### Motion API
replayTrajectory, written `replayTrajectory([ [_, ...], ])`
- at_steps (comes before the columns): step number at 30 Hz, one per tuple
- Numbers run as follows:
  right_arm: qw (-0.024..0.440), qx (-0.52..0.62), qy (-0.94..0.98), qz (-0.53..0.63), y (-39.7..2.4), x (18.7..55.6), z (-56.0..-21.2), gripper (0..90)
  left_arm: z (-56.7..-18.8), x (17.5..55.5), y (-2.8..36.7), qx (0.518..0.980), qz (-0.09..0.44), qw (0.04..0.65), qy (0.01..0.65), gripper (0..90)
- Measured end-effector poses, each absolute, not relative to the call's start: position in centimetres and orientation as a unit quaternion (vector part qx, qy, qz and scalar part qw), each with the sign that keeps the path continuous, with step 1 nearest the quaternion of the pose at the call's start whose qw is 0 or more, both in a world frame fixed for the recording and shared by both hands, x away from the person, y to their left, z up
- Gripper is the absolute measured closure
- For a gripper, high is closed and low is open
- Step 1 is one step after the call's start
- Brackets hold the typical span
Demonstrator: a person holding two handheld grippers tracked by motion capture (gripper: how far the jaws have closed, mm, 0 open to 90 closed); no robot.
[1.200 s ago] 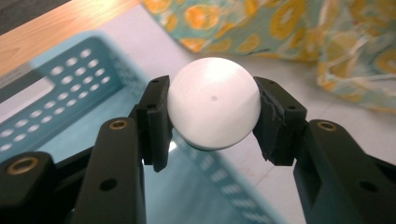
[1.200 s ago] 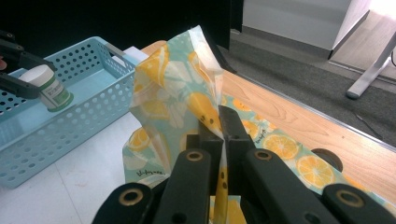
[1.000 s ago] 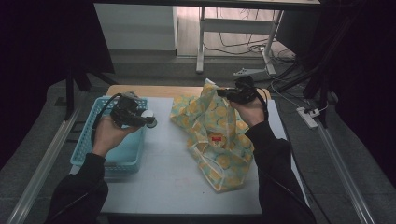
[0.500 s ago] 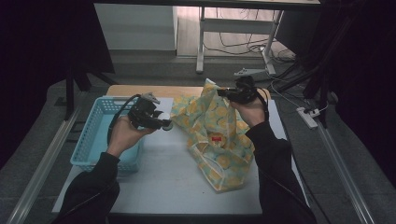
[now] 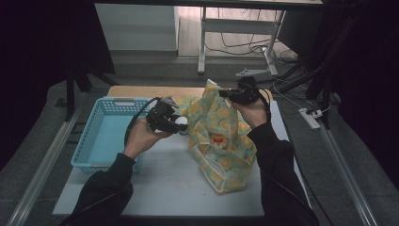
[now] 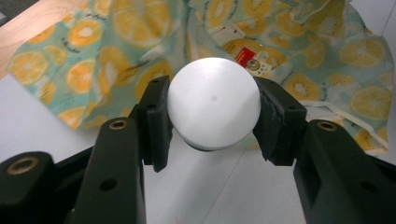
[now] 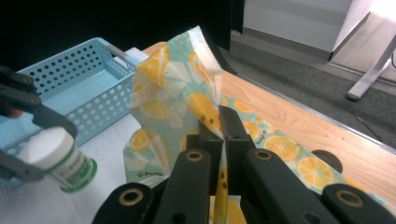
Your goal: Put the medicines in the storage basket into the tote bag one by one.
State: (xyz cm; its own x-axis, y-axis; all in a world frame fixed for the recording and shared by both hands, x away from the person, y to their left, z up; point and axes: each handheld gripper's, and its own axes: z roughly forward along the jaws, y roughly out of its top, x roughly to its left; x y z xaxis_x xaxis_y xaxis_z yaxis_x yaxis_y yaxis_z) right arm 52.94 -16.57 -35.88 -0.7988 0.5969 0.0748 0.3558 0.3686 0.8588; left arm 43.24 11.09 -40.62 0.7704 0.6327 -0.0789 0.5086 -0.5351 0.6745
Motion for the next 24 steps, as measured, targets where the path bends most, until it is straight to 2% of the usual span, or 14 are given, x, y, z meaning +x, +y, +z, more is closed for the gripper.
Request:
replayTrajectory([
  [16, 0.125, 0.288, 0.818, 0.481, -16.5, 53.0, -36.0, 89.9, -41.0, 45.0, 4.8, 0.884, 0.083, 0.359, 0.289, 51.1],
  [24, 0.124, 0.290, 0.818, 0.481, -16.7, 53.0, -35.9, 89.9, -41.9, 46.1, 3.4, 0.883, 0.086, 0.359, 0.291, 51.1],
])
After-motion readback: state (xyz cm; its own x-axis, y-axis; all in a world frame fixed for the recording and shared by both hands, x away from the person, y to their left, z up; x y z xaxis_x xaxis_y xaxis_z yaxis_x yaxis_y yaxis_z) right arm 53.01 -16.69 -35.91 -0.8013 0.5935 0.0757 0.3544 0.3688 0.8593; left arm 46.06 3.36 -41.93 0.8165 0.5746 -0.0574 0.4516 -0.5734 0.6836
